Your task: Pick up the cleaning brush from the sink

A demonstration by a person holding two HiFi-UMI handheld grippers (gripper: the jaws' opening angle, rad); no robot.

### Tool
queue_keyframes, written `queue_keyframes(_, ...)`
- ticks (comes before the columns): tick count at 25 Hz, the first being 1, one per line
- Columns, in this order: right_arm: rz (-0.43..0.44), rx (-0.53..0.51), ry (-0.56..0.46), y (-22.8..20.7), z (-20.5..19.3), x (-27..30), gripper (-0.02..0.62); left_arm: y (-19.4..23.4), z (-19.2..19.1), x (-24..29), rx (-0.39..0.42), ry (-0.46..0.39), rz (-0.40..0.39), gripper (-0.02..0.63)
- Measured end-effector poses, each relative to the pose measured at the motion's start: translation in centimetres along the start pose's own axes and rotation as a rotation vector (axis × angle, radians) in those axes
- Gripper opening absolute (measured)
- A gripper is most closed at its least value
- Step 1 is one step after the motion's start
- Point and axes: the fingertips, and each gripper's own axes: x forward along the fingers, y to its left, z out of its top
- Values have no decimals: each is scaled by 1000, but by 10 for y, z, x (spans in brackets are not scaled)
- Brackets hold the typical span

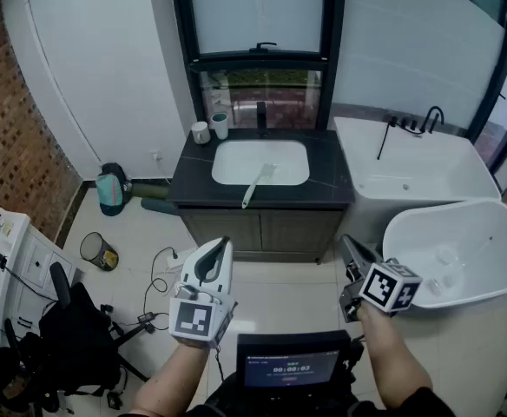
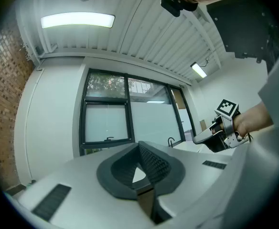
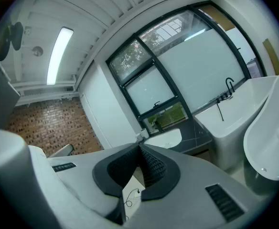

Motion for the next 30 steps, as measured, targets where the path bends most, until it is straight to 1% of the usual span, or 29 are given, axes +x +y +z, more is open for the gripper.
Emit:
queue_keyframes(3,39,-49,32,13,12,43,11,32,-3,22,-3,-1,14,3)
queue_keyframes(8,99,-117,71,18,32,135,11,92,-9,78,30,-25,54,3)
queue_keyframes(13,145,-131,108,25,62,235,11,170,-15,129,15,30,84,3)
queue_keyframes(16,155,-158,151,21,73,312,11,229,-31,169,-1,67,128,3)
queue_keyframes(18,125,-152,162,12,79,371,11,272,-46,205,-10,87,139,3)
queue_keyframes(20,83,-160,168,8,80,423,11,312,-60,233,-15,99,130,3)
queue_keyframes(22,45,-180,190,9,78,467,11,351,-76,258,-33,104,110,3)
queue_keyframes(25,-36,-193,209,6,78,527,11,410,-102,297,-73,90,93,3)
queue_keyframes(27,-96,-165,208,8,72,567,11,452,-119,317,-93,104,72,3)
queue_keyframes(30,-179,-136,226,15,58,621,11,510,-141,343,-104,137,20,3)
